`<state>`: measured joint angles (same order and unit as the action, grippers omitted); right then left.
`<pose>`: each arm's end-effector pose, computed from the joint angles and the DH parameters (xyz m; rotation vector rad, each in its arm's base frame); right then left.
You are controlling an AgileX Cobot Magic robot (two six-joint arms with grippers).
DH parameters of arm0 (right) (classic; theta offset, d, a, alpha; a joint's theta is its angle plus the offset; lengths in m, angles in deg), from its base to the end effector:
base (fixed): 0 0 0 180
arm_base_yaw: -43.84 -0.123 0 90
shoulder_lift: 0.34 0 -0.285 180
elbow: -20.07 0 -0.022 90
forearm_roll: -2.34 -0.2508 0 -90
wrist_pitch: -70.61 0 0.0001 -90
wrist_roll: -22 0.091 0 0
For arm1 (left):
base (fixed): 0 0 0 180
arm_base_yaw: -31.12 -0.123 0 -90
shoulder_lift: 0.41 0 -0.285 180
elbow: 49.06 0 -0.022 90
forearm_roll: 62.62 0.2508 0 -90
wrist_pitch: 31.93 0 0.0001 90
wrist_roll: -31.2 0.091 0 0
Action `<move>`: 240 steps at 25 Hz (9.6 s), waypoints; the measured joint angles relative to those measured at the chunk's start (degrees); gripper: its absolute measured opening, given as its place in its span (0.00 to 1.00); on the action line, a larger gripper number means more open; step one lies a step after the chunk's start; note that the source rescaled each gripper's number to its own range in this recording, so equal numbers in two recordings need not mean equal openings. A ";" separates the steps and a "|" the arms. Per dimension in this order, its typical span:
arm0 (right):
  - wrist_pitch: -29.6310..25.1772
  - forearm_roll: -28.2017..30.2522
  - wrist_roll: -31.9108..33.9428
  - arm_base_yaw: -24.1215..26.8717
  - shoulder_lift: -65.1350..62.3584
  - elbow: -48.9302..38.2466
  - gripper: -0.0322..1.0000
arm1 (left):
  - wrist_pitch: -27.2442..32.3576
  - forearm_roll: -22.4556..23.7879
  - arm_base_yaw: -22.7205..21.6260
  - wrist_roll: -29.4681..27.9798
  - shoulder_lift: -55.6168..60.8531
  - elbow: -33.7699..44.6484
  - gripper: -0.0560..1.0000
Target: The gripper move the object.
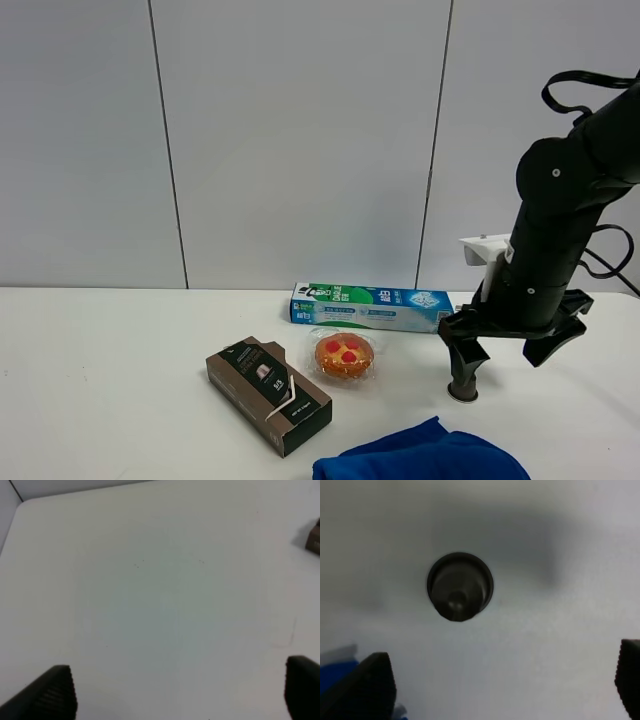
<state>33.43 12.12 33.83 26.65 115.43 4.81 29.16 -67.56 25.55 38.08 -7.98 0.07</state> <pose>0.3338 0.0935 0.1431 -0.3183 2.8950 -0.0901 -0.0040 -0.0073 0.2744 0.0274 2.0527 0.0316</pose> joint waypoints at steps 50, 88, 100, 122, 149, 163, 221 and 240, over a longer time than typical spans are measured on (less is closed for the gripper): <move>5.05 -1.43 0.61 0.00 10.09 4.42 0.03 | 0.00 0.00 0.00 0.00 0.00 0.00 1.00; -24.80 -14.12 -19.47 -31.75 19.03 49.90 0.03 | 0.00 0.00 0.00 0.00 0.00 0.00 1.00; -27.63 -8.58 -17.69 -32.49 25.33 52.20 0.03 | 0.00 0.00 0.00 0.00 0.00 0.00 1.00; -20.06 -8.64 -27.03 -33.55 31.84 52.30 0.03 | 0.00 0.00 0.00 0.00 0.00 0.00 1.00; -17.60 -6.11 -30.68 -34.50 18.66 52.30 0.74 | 0.00 0.00 0.00 0.00 0.00 0.00 1.00; -32.75 7.89 -13.50 -28.83 5.83 52.32 0.74 | 0.00 0.00 0.00 0.00 0.00 0.00 1.00; -24.17 -11.49 -9.65 19.97 -108.00 -33.66 0.75 | 0.00 0.00 0.00 0.00 0.00 0.00 1.00; -24.17 -10.57 -8.77 19.97 -108.00 -33.66 0.75 | 0.00 0.00 0.00 0.00 0.00 0.00 1.00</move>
<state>9.26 1.55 25.06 46.62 7.43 -28.85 29.16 -67.56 25.55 38.08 -7.98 0.07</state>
